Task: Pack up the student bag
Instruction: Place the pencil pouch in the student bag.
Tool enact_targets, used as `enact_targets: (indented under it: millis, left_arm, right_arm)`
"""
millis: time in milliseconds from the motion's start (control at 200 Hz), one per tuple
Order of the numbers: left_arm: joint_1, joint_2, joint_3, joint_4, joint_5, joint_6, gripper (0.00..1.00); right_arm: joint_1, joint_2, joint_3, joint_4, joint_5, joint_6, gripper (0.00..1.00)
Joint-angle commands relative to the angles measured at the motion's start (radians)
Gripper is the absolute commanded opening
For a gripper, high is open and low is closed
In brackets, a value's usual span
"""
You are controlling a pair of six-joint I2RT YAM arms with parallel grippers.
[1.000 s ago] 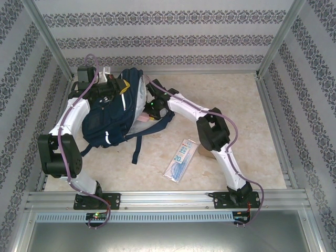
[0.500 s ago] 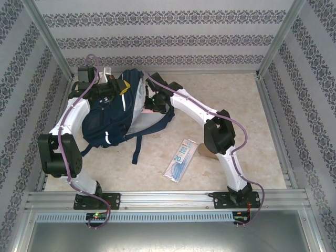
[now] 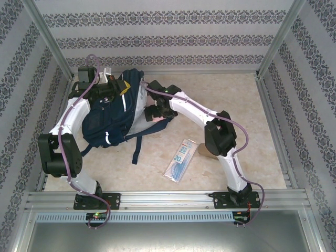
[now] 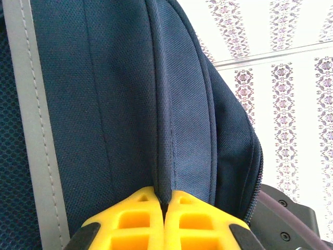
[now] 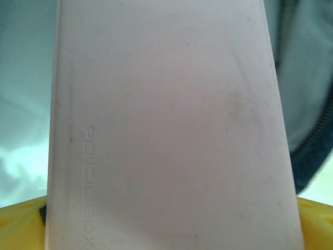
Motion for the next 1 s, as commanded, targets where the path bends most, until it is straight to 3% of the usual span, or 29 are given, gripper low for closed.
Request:
enact_targets:
  millis: [0, 80, 315, 674, 994]
  left_arm:
    - [-0.002, -0.014, 0.044, 0.024, 0.043, 0.028, 0.0]
    - [-0.002, -0.015, 0.038, 0.028, 0.043, 0.022, 0.0]
    - [-0.002, -0.031, 0.028, 0.029, 0.038, 0.023, 0.0]
    - [-0.002, -0.04, 0.018, 0.03, 0.037, 0.02, 0.0]
    - [-0.002, -0.048, 0.005, 0.021, 0.037, 0.029, 0.0]
  right_arm:
    - [-0.002, -0.056, -0.011, -0.062, 0.187, -0.011, 0.98]
    - [-0.01, -0.061, -0.019, -0.063, 0.169, -0.021, 0.98]
    - [-0.016, -0.169, -0.196, 0.174, -0.115, -0.039, 0.98]
    - [-0.004, -0.393, -0.376, 0.521, -0.043, -0.033, 0.98]
    - [-0.004, -0.359, -0.382, 0.5, -0.041, -0.007, 0.98]
